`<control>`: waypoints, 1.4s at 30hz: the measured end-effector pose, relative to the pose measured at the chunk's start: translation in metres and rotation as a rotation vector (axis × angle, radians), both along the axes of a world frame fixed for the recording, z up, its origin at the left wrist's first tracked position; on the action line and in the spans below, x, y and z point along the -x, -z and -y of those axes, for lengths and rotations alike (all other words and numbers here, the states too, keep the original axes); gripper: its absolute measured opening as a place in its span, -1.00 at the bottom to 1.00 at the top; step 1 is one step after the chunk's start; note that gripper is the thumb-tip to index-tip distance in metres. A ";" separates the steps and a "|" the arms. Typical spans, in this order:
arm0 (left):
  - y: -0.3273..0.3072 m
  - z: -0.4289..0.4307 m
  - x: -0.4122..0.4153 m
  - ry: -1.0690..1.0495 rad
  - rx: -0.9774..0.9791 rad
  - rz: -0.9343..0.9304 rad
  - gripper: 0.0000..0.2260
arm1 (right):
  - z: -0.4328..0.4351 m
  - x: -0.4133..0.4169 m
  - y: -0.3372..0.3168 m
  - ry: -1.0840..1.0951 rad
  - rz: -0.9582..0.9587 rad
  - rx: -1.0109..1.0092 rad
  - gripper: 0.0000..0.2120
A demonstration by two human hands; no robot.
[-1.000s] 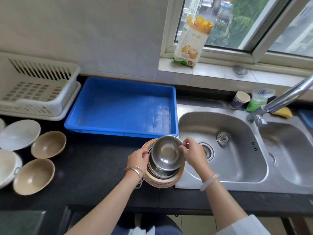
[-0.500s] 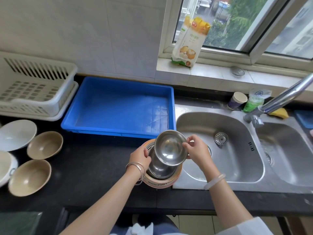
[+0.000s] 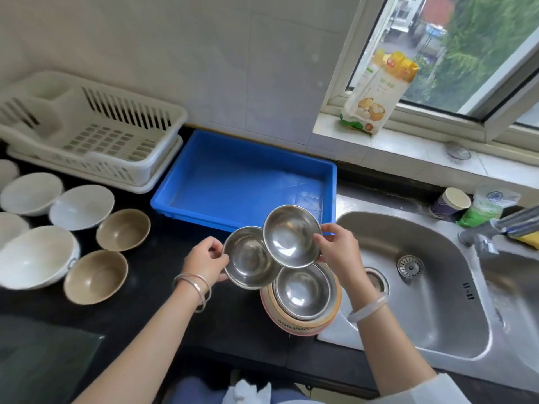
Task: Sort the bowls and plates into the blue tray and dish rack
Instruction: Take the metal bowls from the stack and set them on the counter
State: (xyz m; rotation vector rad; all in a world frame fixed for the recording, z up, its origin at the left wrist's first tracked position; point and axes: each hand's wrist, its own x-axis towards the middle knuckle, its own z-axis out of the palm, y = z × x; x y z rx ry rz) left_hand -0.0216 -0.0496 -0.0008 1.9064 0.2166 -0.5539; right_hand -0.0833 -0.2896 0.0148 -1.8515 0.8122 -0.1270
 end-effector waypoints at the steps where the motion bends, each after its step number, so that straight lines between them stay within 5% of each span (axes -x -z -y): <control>1: 0.002 -0.012 -0.001 -0.042 0.006 -0.006 -0.87 | -0.007 -0.008 0.002 -0.016 -0.006 0.003 -0.90; 18: 0.062 -0.151 0.026 -0.550 -0.050 -0.150 -0.79 | -0.153 -0.108 0.076 -0.347 -0.197 -0.040 -0.91; 42: 0.087 -0.176 0.023 -0.569 -0.162 -0.193 -0.88 | -0.206 -0.129 0.104 -0.247 -0.313 -0.331 -0.90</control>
